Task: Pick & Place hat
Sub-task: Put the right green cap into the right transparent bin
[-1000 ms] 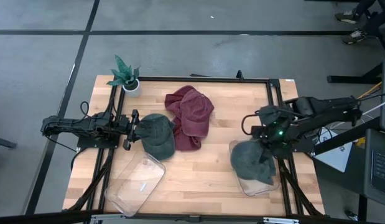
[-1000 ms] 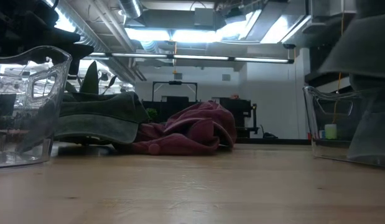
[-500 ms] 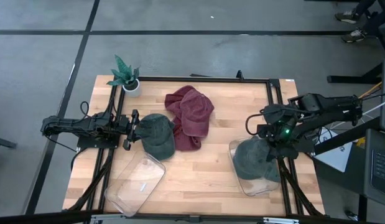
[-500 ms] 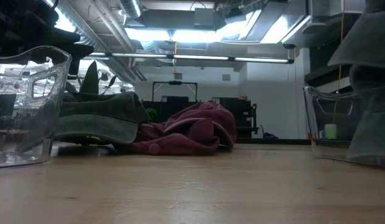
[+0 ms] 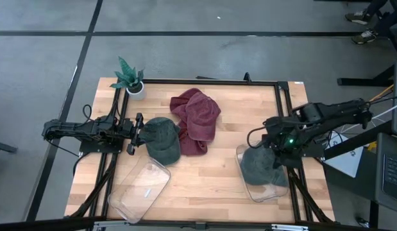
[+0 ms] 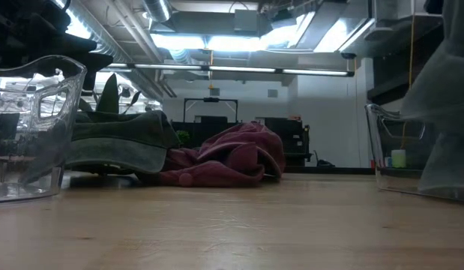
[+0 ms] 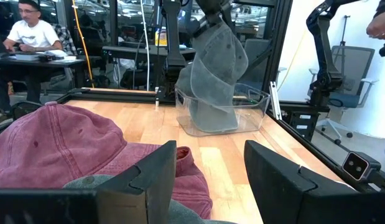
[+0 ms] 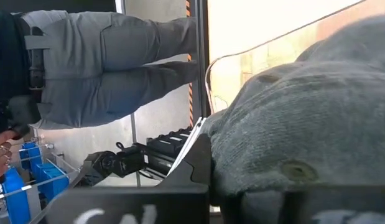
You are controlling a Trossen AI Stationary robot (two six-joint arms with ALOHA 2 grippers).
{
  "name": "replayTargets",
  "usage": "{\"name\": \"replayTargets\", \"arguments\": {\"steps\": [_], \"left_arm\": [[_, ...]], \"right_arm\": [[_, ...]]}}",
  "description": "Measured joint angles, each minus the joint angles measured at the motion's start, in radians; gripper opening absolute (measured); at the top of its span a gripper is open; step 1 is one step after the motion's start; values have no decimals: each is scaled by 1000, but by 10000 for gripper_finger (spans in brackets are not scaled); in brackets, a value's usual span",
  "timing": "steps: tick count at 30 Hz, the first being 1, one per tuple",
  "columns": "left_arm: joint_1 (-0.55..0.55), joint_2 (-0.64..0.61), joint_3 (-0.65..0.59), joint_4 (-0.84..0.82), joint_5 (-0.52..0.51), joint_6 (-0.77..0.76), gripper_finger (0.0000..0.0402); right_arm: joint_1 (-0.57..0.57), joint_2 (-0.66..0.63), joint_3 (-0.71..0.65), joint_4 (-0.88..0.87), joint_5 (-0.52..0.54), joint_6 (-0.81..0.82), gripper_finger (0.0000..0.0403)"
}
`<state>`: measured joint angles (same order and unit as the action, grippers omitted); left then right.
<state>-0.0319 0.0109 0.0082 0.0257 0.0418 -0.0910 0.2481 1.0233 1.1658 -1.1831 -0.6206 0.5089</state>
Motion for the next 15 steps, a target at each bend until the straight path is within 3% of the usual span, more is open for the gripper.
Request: {"name": "replayTargets", "arguments": {"steps": [15], "left_arm": [[0,0,0,0,0,0,185]], "right_arm": [[0,7,-124,265,-43,10,5]]}}
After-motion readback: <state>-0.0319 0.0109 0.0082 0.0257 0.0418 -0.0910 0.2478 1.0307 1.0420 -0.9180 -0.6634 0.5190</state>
